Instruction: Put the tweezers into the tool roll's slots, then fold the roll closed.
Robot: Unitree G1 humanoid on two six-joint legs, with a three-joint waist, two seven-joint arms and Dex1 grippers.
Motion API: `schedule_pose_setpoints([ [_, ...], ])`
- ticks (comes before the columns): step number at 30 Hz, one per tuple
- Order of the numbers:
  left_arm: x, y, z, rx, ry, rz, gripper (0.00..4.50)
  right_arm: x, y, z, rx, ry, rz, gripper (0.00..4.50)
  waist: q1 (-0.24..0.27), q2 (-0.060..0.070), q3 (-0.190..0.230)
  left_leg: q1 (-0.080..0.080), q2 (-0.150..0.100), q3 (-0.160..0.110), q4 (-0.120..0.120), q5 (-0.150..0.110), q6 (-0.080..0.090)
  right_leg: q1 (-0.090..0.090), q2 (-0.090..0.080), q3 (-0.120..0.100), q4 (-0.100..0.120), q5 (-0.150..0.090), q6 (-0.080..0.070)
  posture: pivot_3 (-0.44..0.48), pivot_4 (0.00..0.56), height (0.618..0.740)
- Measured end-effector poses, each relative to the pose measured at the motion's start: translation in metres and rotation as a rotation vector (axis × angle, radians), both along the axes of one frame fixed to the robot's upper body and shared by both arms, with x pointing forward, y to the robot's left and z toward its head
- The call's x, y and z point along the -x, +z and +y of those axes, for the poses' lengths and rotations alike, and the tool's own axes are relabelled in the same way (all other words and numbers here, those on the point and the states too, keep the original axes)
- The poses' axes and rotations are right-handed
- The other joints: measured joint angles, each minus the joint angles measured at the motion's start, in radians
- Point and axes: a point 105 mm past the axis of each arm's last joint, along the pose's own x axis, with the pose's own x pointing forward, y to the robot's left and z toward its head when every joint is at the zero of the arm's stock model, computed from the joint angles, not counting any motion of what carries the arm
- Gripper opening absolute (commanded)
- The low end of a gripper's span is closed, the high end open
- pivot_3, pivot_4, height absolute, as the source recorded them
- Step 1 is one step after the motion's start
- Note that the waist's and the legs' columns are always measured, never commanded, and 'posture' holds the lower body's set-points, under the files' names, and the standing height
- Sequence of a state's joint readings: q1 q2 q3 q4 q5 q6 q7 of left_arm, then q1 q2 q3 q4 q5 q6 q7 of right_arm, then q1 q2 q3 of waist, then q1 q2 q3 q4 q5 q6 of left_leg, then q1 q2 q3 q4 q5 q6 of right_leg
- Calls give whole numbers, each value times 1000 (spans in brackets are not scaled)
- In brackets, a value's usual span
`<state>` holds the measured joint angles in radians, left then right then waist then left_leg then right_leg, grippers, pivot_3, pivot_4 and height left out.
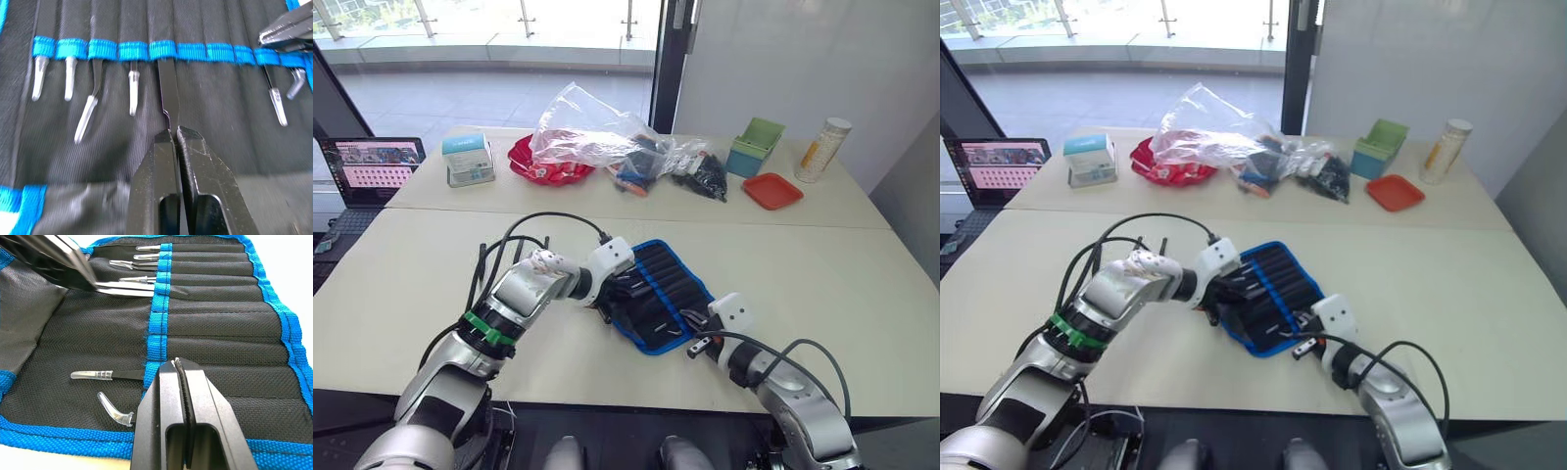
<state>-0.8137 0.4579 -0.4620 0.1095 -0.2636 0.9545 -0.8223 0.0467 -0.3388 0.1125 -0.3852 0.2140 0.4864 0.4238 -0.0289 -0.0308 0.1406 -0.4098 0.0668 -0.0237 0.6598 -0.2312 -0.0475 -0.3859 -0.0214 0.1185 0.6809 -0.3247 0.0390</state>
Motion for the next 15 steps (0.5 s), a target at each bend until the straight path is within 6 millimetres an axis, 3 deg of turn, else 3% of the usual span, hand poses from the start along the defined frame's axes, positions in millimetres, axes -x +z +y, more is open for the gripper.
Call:
schedule_pose_setpoints([
  [9, -17, -6, -33, 23, -78, -51, 39, 3, -1, -3, 11, -20, 3, 0, 13, 0, 0, 0, -1, 0, 0, 0, 0, 2, 0, 1, -1, 0, 0, 0, 150, 717],
  [15, -22, -11, -34, 27, -99, -61, 39, 4, -3, -5, 17, -28, 16, 0, 16, 0, -1, 7, -2, -2, 1, 0, 1, 14, 0, 2, -6, -4, 5, 0, 150, 717],
])
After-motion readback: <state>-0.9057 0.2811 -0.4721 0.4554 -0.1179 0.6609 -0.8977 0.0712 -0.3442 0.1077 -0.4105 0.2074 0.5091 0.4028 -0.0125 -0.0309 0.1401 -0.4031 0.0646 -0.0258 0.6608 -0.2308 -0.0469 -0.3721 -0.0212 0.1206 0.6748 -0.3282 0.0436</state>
